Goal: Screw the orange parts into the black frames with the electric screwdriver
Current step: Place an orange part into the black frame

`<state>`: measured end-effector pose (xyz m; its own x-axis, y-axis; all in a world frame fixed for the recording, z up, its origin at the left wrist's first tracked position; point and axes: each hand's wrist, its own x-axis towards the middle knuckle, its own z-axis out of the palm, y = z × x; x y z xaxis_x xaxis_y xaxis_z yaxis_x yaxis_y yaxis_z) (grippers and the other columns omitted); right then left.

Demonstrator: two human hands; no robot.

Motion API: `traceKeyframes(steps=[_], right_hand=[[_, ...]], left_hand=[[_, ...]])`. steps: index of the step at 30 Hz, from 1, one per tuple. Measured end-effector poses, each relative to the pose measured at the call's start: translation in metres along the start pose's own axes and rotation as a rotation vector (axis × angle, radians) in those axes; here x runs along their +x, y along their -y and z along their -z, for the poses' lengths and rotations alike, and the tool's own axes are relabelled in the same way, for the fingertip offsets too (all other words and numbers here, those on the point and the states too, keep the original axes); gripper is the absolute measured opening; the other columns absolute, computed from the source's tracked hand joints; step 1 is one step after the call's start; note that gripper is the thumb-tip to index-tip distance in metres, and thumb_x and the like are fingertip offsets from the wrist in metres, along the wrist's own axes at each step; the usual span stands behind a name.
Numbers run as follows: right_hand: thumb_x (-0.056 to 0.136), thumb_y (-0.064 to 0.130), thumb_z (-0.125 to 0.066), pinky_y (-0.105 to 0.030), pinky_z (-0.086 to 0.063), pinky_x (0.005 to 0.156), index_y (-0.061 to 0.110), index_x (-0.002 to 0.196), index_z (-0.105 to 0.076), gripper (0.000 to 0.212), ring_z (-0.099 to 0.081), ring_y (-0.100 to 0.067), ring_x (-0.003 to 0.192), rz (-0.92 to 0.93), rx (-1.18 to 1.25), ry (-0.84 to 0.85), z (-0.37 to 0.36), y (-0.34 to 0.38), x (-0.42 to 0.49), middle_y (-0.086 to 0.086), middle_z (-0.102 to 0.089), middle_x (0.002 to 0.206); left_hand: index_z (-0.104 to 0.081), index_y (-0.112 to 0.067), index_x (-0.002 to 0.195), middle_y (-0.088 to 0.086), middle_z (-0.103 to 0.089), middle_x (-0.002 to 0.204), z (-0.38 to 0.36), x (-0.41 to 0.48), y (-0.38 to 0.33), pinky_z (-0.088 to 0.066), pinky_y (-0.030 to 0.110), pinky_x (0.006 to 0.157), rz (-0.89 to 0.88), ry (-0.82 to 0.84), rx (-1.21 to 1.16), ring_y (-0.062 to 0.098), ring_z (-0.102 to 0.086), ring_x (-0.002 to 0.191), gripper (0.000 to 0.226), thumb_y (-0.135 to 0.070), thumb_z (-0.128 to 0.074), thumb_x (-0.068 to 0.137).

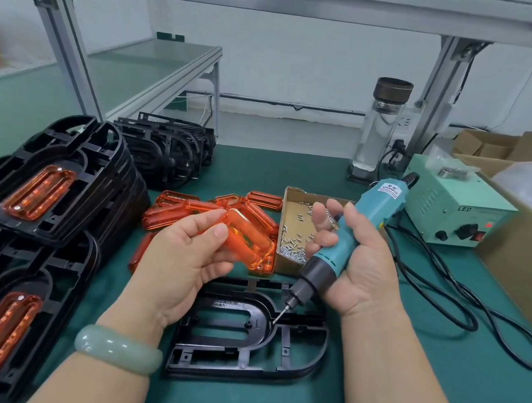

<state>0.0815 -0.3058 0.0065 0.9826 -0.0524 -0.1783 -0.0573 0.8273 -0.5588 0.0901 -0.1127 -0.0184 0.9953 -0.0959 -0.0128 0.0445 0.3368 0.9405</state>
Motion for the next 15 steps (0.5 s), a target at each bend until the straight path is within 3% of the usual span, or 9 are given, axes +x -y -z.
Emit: traceKeyframes(steps=[3,15], right_hand=[[0.070,0.024,-0.068,-0.020,-0.046,0.044,0.015,0.106,-0.054,0.040,-0.049,-0.006,0.041,-0.005,-0.012,0.004,-0.0004,-0.0004,0.0000,-0.008,-0.070,0.084],[0.074,0.025,-0.065,-0.018,-0.046,0.046,0.014,0.103,-0.057,0.032,-0.049,-0.005,0.041,-0.093,-0.005,0.084,-0.0071,-0.0095,-0.0032,-0.008,-0.070,0.081]], left_hand=[[-0.058,-0.012,0.116,0.009,-0.074,0.084,0.0003,-0.0005,-0.0011,-0.052,0.019,0.051,-0.018,0.030,-0.008,0.017,-0.071,0.070,0.035,-0.015,-0.057,0.082],[-0.058,-0.015,0.111,0.015,-0.073,0.090,-0.0036,-0.0019,0.0003,-0.054,0.021,0.055,-0.086,0.066,-0.051,0.025,-0.072,0.077,0.040,-0.011,-0.065,0.072]])
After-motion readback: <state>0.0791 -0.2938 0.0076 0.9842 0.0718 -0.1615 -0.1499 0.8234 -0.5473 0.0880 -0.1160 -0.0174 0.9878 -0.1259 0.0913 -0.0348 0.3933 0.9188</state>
